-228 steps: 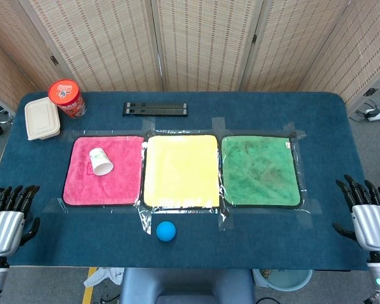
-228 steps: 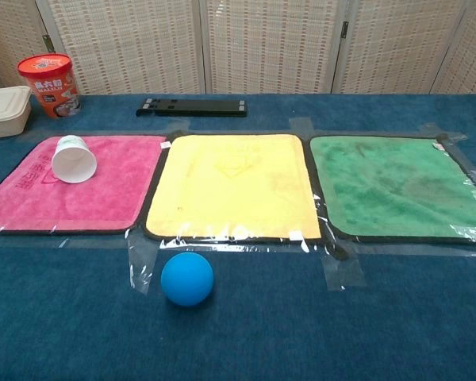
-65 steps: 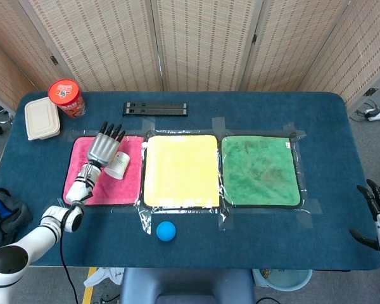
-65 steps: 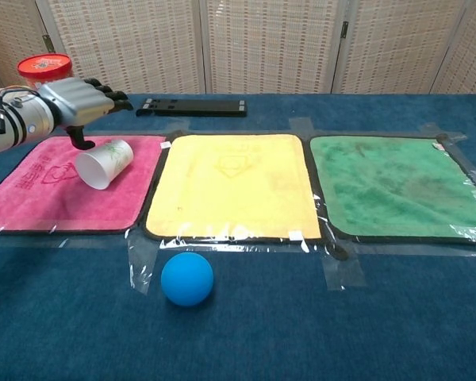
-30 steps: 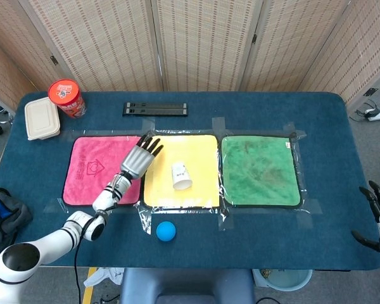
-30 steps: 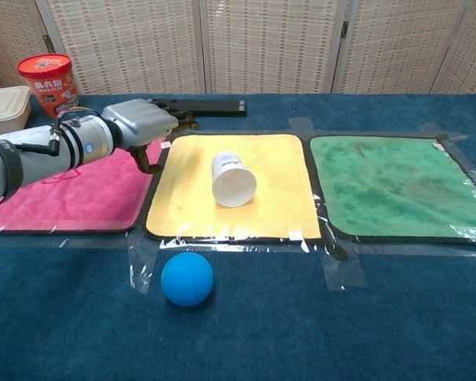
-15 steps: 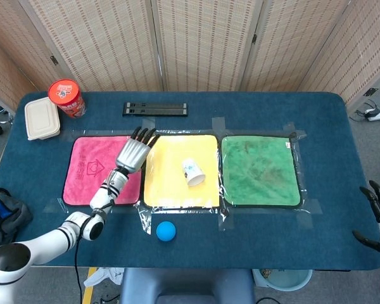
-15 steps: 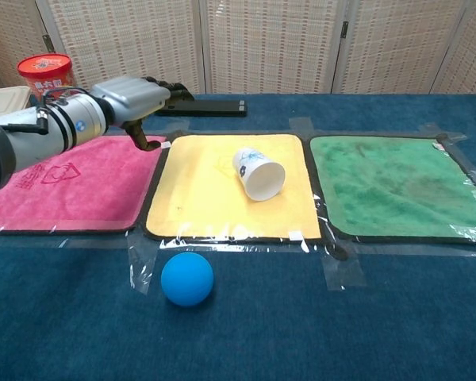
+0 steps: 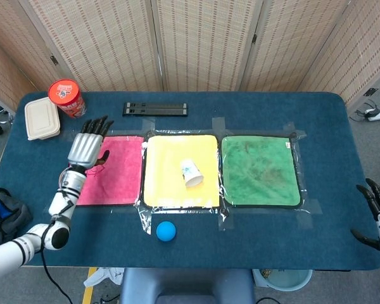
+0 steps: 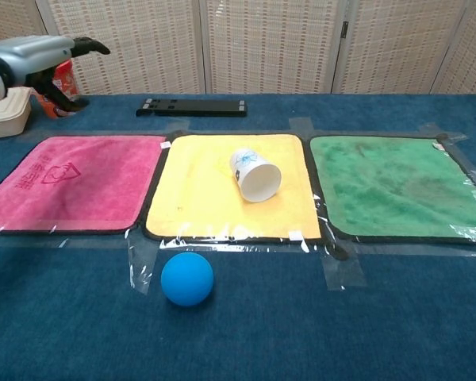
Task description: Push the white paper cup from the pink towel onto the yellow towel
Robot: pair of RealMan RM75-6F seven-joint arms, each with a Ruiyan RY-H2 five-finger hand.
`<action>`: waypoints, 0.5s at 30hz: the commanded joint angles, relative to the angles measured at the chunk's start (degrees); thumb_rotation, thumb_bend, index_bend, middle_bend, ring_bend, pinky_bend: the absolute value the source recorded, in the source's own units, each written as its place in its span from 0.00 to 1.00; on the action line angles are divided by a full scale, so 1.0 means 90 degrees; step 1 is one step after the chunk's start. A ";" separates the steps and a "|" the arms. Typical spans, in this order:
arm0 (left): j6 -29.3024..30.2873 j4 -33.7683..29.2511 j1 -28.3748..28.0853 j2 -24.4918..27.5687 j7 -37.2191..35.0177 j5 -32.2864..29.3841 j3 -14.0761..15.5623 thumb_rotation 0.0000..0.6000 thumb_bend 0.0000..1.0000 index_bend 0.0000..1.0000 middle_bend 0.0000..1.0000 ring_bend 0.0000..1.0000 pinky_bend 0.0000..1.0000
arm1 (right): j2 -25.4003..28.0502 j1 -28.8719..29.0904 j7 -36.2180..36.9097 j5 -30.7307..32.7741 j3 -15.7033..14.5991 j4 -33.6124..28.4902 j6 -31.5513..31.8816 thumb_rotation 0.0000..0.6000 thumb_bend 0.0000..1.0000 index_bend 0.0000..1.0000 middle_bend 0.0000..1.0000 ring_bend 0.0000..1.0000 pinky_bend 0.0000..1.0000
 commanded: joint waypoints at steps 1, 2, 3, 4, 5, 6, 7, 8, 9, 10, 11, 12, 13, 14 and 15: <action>0.0528 -0.0711 0.0565 0.0549 -0.0305 0.0067 0.0122 1.00 0.47 0.00 0.00 0.00 0.00 | 0.0006 0.0007 0.0023 -0.0009 -0.0008 0.0008 -0.0012 1.00 0.14 0.11 0.07 0.15 0.04; 0.0695 -0.0905 0.0729 0.0703 -0.0328 0.0126 0.0196 1.00 0.47 0.00 0.00 0.00 0.00 | 0.0007 0.0015 0.0036 -0.0013 -0.0012 0.0012 -0.0026 1.00 0.14 0.11 0.07 0.15 0.04; 0.0818 -0.1052 0.0852 0.0817 -0.0333 0.0160 0.0252 1.00 0.47 0.00 0.00 0.00 0.00 | 0.0006 0.0022 0.0043 -0.0013 -0.0014 0.0018 -0.0038 1.00 0.14 0.11 0.07 0.15 0.04; 0.0938 -0.1200 0.0975 0.0926 -0.0340 0.0189 0.0308 1.00 0.47 0.00 0.00 0.00 0.00 | 0.0002 0.0029 0.0051 -0.0014 -0.0016 0.0025 -0.0049 1.00 0.14 0.11 0.07 0.16 0.04; 0.1111 -0.1394 0.1142 0.1062 -0.0373 0.0230 0.0373 1.00 0.47 0.00 0.00 0.00 0.00 | -0.0006 0.0040 0.0058 -0.0021 -0.0017 0.0033 -0.0061 1.00 0.14 0.11 0.07 0.16 0.04; 0.1242 -0.1525 0.1267 0.1155 -0.0407 0.0278 0.0426 1.00 0.47 0.00 0.00 0.00 0.00 | -0.0009 0.0048 0.0062 -0.0027 -0.0019 0.0036 -0.0071 1.00 0.14 0.12 0.08 0.16 0.04; 0.1359 -0.1652 0.1392 0.1256 -0.0435 0.0335 0.0493 1.00 0.47 0.00 0.00 0.00 0.00 | -0.0010 0.0054 0.0064 -0.0035 -0.0022 0.0037 -0.0075 1.00 0.14 0.12 0.08 0.16 0.04; 0.1520 -0.1816 0.1558 0.1399 -0.0459 0.0419 0.0584 1.00 0.47 0.00 0.00 0.00 0.00 | -0.0013 0.0060 0.0068 -0.0047 -0.0022 0.0043 -0.0072 1.00 0.14 0.13 0.08 0.16 0.04; 0.1663 -0.1931 0.1682 0.1499 -0.0467 0.0486 0.0643 1.00 0.48 0.00 0.00 0.00 0.00 | -0.0017 0.0063 0.0071 -0.0050 -0.0021 0.0050 -0.0071 1.00 0.14 0.13 0.08 0.16 0.04; 0.1831 -0.2037 0.1811 0.1582 -0.0472 0.0552 0.0696 1.00 0.48 0.00 0.00 0.00 0.00 | -0.0020 0.0067 0.0074 -0.0053 -0.0021 0.0053 -0.0072 1.00 0.14 0.14 0.09 0.17 0.04; 0.2081 -0.2163 0.1986 0.1661 -0.0479 0.0634 0.0754 1.00 0.48 0.00 0.00 0.00 0.00 | -0.0028 0.0074 0.0079 -0.0053 -0.0018 0.0061 -0.0073 1.00 0.14 0.15 0.09 0.17 0.04; 0.2275 -0.2249 0.2120 0.1701 -0.0492 0.0698 0.0799 1.00 0.48 0.00 0.00 0.00 0.00 | -0.0038 0.0078 0.0087 -0.0053 -0.0014 0.0068 -0.0071 1.00 0.14 0.16 0.10 0.17 0.04; 0.2458 -0.2325 0.2254 0.1730 -0.0505 0.0758 0.0851 1.00 0.48 0.00 0.00 0.00 0.00 | -0.0053 0.0083 0.0098 -0.0053 -0.0012 0.0078 -0.0070 1.00 0.14 0.16 0.10 0.17 0.04; 0.2605 -0.2392 0.2375 0.1759 -0.0512 0.0813 0.0906 1.00 0.48 0.00 0.00 0.00 0.00 | -0.0070 0.0088 0.0113 -0.0052 -0.0011 0.0088 -0.0075 1.00 0.14 0.17 0.10 0.17 0.05; 0.2798 -0.2487 0.2547 0.1802 -0.0529 0.0894 0.0996 1.00 0.48 0.00 0.00 0.00 0.00 | -0.0095 0.0098 0.0132 -0.0045 -0.0010 0.0103 -0.0091 1.00 0.14 0.17 0.10 0.18 0.06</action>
